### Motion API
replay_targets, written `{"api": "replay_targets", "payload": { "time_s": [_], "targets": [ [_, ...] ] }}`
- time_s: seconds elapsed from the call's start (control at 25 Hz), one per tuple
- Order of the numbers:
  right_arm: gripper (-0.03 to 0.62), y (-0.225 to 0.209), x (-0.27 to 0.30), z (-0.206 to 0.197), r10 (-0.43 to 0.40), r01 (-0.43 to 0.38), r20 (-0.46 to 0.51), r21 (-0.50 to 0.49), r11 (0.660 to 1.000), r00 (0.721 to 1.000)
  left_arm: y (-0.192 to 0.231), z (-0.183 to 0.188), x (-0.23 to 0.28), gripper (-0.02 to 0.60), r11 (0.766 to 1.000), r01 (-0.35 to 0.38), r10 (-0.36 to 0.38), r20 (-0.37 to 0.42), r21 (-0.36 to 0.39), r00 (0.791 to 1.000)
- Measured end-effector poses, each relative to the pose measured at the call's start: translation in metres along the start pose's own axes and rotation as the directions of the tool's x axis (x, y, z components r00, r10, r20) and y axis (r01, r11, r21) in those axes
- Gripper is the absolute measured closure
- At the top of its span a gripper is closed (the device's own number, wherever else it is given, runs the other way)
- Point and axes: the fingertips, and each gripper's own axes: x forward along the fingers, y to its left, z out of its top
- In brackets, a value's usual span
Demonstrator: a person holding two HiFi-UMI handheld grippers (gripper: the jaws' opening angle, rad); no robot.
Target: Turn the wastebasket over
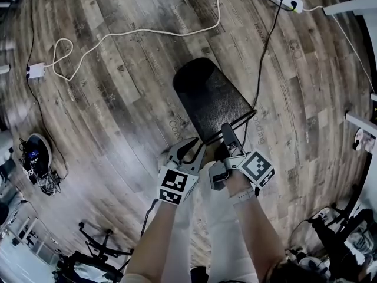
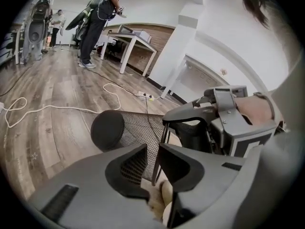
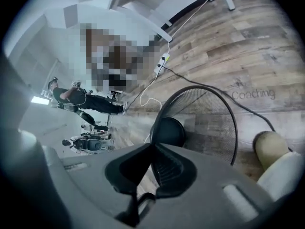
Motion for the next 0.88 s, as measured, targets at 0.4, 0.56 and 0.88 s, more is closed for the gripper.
{"api": "replay_targets", "payload": {
  "time_s": [0.4,0.56,0.88],
  "targets": [
    [0.576,-0.001,-0.012,-0.022,-0.090,0.082,0.031,0.199,0.976,0.995,0.013,-0.049,-0.004,0.508,0.992,-0.060,0.082,-0.204,0.109,0.976],
    [0.576,-0.001,-0.014,-0.032,-0.119,0.101,0.045,0.282,0.954,0.992,0.029,-0.050,-0.009,0.508,0.993,-0.108,0.116,-0.177,0.056,0.977],
    [0.571,0.011,-0.004,-0.023,-0.126,0.095,0.066,0.350,0.932,0.990,0.042,-0.024,-0.011,0.532,0.987,-0.076,0.101,-0.185,0.139,0.978]
  ]
}}
